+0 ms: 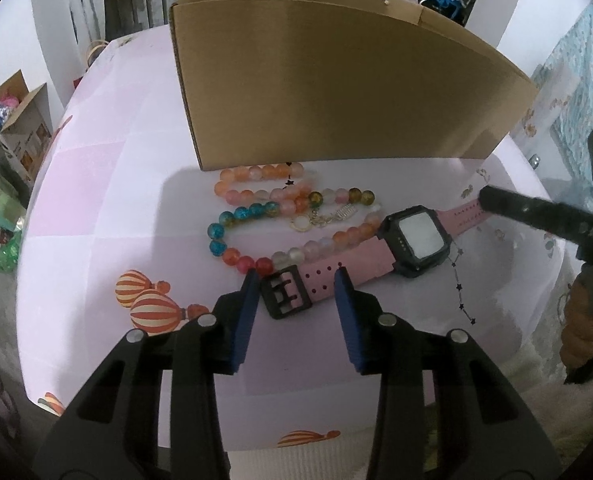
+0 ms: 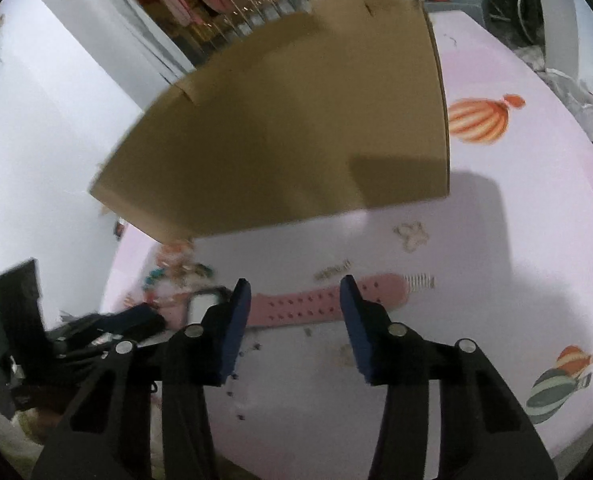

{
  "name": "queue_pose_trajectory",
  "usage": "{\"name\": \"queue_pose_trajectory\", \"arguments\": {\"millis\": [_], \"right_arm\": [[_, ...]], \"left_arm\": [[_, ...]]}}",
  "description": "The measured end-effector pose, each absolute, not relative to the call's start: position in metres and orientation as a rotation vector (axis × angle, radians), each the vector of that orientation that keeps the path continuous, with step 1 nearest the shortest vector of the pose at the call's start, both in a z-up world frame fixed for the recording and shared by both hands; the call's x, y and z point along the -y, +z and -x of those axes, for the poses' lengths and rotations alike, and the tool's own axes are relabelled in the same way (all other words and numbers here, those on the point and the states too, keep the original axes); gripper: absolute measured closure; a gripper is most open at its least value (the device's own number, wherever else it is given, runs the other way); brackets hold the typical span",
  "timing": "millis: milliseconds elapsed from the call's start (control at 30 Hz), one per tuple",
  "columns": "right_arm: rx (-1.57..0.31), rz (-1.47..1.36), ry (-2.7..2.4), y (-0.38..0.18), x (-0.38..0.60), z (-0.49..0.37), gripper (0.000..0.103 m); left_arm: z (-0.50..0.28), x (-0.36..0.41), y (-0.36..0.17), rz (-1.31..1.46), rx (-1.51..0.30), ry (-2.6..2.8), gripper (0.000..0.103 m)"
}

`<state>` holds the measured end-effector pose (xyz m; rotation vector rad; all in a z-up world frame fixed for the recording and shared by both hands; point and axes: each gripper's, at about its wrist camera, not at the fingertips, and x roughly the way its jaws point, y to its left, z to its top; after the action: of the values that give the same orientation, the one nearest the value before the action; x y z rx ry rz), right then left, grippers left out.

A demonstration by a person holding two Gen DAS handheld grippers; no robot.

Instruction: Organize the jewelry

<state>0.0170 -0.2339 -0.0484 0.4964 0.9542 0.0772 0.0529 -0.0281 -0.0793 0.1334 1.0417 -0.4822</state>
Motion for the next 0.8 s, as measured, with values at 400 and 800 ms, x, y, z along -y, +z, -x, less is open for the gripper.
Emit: {"name": "queue_pose_trajectory", "arguments": {"millis": [400, 800], "right_arm": [[-0.974, -0.384, -0.047, -0.044, 0.240, -0.019, 0.047], [-0.977, -0.520, -0.003, -0.049, 0.251, -0.021, 0.029]], "left_arm": [[-0.052, 0.030, -0.079, -0.160, -1.039, -0.471, 0.067], [-0.052, 0.028, -0.079, -0.161, -1.037, -0.470, 0.067]]}}
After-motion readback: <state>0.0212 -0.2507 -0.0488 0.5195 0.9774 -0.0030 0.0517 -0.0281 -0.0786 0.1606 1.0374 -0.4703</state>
